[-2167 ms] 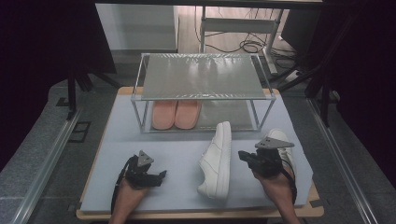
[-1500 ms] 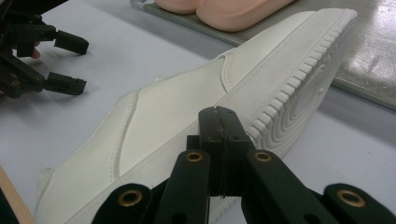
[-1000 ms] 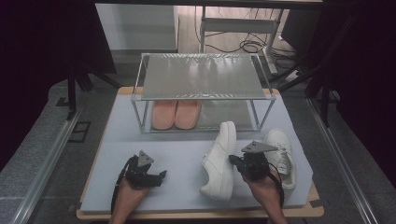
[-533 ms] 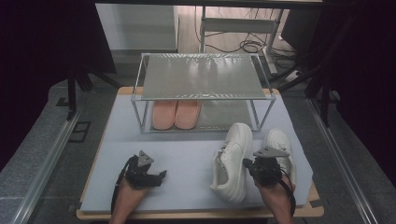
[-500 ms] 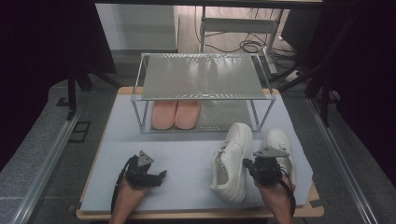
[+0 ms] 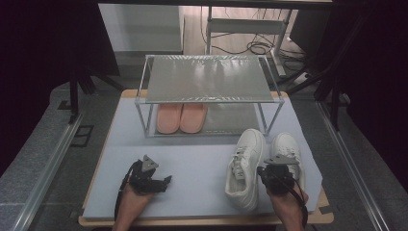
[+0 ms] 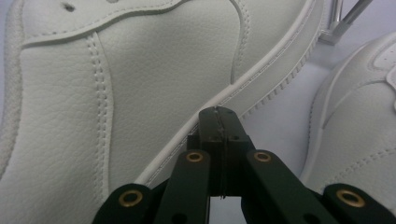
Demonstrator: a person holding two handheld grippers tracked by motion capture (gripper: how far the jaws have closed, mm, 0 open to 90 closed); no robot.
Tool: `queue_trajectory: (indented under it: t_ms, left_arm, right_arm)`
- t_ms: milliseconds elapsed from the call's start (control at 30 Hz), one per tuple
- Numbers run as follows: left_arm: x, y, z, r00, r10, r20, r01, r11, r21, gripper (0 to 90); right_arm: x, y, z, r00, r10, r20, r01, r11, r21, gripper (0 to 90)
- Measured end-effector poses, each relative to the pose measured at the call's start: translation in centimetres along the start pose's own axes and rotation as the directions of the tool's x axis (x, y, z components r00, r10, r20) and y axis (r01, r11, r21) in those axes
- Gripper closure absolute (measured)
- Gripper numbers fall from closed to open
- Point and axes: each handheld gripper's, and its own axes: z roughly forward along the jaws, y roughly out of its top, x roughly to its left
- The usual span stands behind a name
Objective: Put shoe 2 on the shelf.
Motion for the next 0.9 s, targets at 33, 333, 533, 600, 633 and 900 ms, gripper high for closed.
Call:
queue_trajectory:
  t_ms: [33,333,533,600,633,900]
  left_arm:
    - [0.0,0.0,0.0,1.0000,0.000,0.000,0.000,1.0000,0.000,13.8]
    - [0.0,0.0,0.0,1.0000,0.000,0.000,0.000,1.0000,0.000,13.8]
    - [0.0,0.0,0.0,1.0000,0.000,0.000,0.000,1.0000,0.000,13.8]
    - [0.0,0.0,0.0,1.0000,0.001,-0.001,-0.001,1.0000,0.000,13.8]
    - [0.0,0.0,0.0,1.0000,0.000,0.000,0.000,1.0000,0.000,13.8]
    - [0.0,0.0,0.0,1.0000,0.001,0.000,-0.001,1.0000,0.000,13.8]
  right_arm:
    - [0.1,0.0,0.0,1.0000,-0.003,0.008,0.003,1.000,0.002,90.0]
    - [0.6,-0.4,0.3,0.9955,-0.019,0.093,0.016,0.999,0.031,90.0]
    - [0.9,-0.4,0.3,0.9939,-0.016,0.109,0.014,1.000,0.025,90.0]
    - [1.1,-0.5,0.4,0.9902,-0.023,0.138,0.018,0.999,0.040,90.0]
    - [1.1,-0.5,0.4,0.9902,-0.023,0.138,0.018,0.999,0.040,90.0]
    - [2.5,-0.6,1.6,0.9813,-0.083,0.174,0.069,0.994,0.081,90.0]
